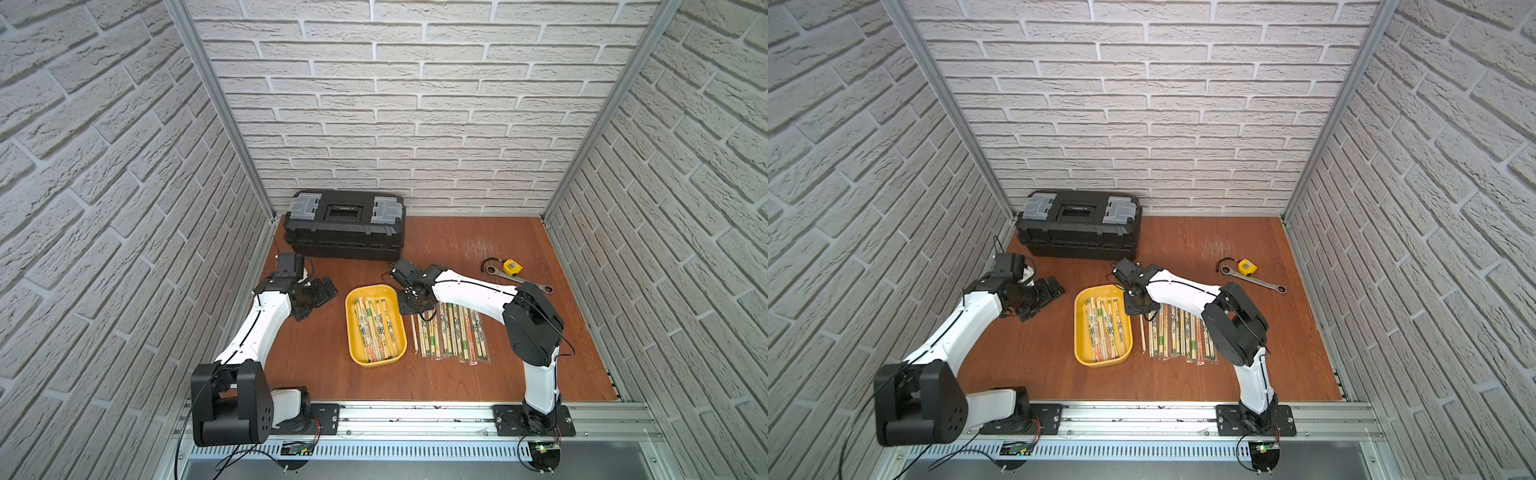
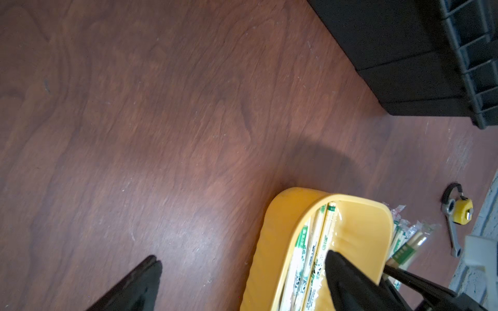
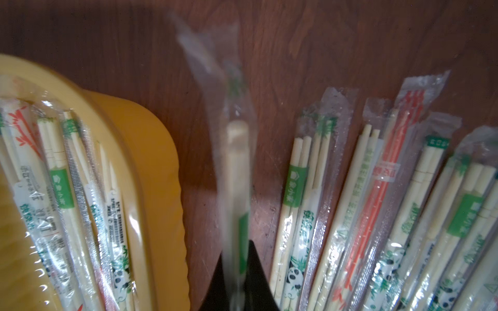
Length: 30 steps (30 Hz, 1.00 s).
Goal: Take the paired disposable chopsticks out of the storage box
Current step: Place the paired disposable chopsticks at the center of the board.
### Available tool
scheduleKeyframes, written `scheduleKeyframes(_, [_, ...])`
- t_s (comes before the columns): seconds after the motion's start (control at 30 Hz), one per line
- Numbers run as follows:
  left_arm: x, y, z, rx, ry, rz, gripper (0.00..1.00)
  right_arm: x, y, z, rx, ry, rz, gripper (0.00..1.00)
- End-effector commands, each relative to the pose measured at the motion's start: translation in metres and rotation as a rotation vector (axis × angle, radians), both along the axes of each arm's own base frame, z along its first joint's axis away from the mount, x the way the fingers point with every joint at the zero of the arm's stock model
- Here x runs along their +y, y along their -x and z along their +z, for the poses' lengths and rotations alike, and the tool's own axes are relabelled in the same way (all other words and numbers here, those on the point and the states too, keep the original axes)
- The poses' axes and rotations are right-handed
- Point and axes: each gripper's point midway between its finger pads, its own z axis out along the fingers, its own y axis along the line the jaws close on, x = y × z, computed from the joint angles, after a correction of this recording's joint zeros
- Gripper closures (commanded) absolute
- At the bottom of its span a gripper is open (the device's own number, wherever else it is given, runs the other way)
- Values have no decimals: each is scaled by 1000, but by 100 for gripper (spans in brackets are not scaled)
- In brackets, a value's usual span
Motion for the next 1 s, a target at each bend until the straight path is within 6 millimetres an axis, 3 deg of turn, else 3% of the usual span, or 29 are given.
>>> scheduleKeyframes(0.0, [-2,2,4,-18,6,-6,2,-7,0,-11,-3,41,-13,92])
scheduleKeyframes(0.23, [-2,2,4,-19,6,-5,2,-11,-1,-16,1,59,-17,84])
scheduleKeyframes(0.4, [-2,1,5,-20,6,-5,2,-11,-1,-6,-14,42,-15,71])
scheduleKeyframes(0.67, [-4,0,17,-46,17,-6,2,-9,12,20,-33,-4,1,70])
scheduleKeyframes(0.83, [-12,0,26,-68,41,-22,2,-5,28,18,-8,8,31,70])
scheduleKeyframes(0.97, [-24,3,33,-81,50,-47,2,9,35,14,3,5,56,70])
